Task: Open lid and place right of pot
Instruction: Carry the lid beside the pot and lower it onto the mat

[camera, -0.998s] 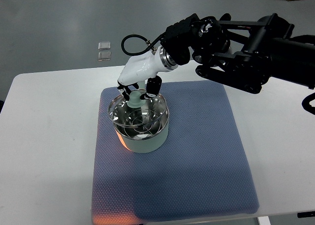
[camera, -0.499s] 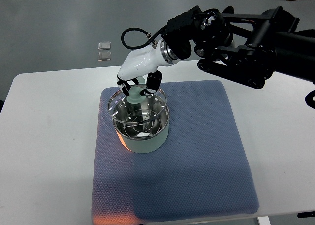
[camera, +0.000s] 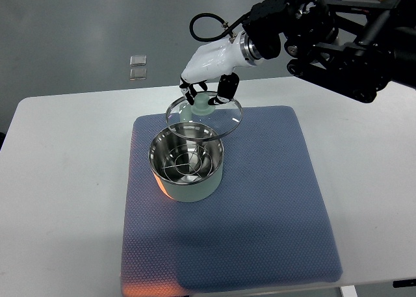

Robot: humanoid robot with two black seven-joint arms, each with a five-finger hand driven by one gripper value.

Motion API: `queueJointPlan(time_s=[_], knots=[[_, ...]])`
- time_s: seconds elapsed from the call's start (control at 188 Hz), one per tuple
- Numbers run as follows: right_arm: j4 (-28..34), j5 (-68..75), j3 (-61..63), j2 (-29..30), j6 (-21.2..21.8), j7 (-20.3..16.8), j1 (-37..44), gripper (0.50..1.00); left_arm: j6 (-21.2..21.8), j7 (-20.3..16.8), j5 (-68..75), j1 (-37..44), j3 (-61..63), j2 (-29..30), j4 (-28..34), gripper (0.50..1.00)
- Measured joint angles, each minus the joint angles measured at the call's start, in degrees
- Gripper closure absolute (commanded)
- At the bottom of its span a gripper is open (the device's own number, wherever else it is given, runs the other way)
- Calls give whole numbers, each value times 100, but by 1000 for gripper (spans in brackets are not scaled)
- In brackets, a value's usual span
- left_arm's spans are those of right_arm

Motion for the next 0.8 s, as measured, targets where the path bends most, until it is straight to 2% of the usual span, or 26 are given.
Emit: queueJointPlan(time_s=[0.462, 0.802], knots=[[-87, -44, -26, -865, -152, -11, -541, 938, 0, 0, 0, 0, 10, 0, -3, 500], [-448, -85, -99, -963, -378, -21, -1148, 938, -2, -1, 0, 0, -1, 0, 0, 500]])
